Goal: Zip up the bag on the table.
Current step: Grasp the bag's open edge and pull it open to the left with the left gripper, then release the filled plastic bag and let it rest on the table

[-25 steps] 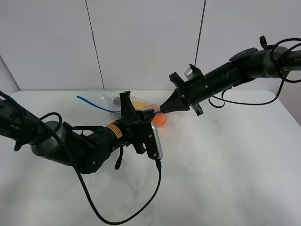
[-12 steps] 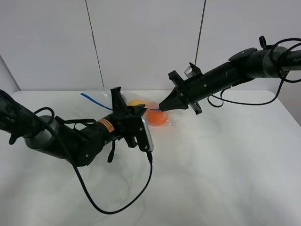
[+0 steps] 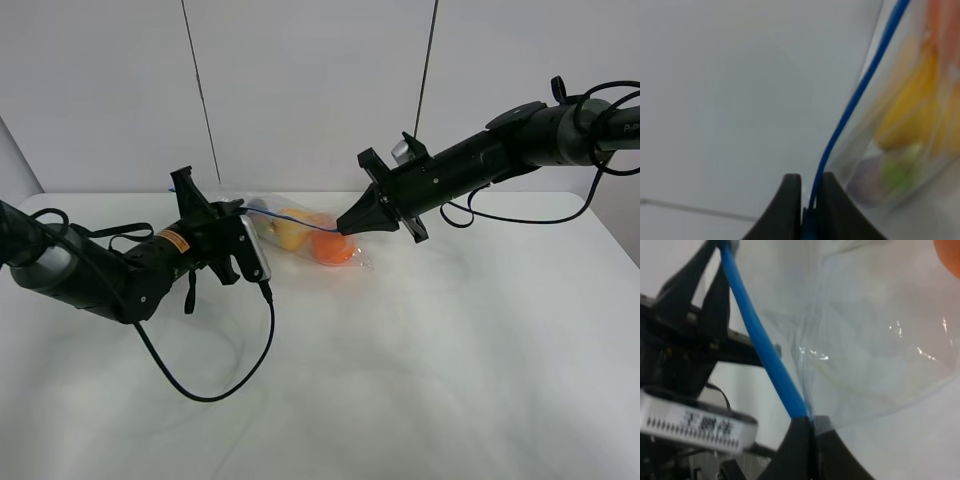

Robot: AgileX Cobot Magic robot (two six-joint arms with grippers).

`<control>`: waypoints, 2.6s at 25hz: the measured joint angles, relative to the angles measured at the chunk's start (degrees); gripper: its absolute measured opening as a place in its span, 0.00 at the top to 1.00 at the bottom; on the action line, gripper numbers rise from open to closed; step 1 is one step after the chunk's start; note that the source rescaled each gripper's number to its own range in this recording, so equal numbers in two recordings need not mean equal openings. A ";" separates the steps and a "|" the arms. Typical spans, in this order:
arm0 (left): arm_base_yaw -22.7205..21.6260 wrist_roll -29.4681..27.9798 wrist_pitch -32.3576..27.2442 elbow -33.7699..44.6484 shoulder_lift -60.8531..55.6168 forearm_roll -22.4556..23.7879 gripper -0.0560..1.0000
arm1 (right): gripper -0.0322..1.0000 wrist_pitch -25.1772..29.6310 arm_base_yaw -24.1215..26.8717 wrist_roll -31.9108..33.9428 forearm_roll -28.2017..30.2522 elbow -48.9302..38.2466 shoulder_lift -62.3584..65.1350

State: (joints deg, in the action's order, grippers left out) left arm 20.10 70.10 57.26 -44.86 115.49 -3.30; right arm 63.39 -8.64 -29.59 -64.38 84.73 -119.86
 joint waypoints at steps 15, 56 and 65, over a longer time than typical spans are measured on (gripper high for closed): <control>-12.97 0.00 0.82 0.00 0.00 2.37 0.95 | 0.97 1.12 -0.04 0.00 0.00 0.00 0.00; -28.45 -63.10 4.83 0.00 -0.49 3.30 0.04 | 0.97 1.74 -0.03 0.46 1.81 0.26 0.00; -29.30 -77.95 -20.98 -4.22 -5.12 24.38 0.05 | 0.97 1.74 -0.03 0.69 1.84 0.26 0.00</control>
State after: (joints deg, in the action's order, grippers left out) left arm -9.21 -7.85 36.29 -49.08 110.36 21.08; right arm 65.13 -8.67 -28.90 -62.55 84.99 -119.86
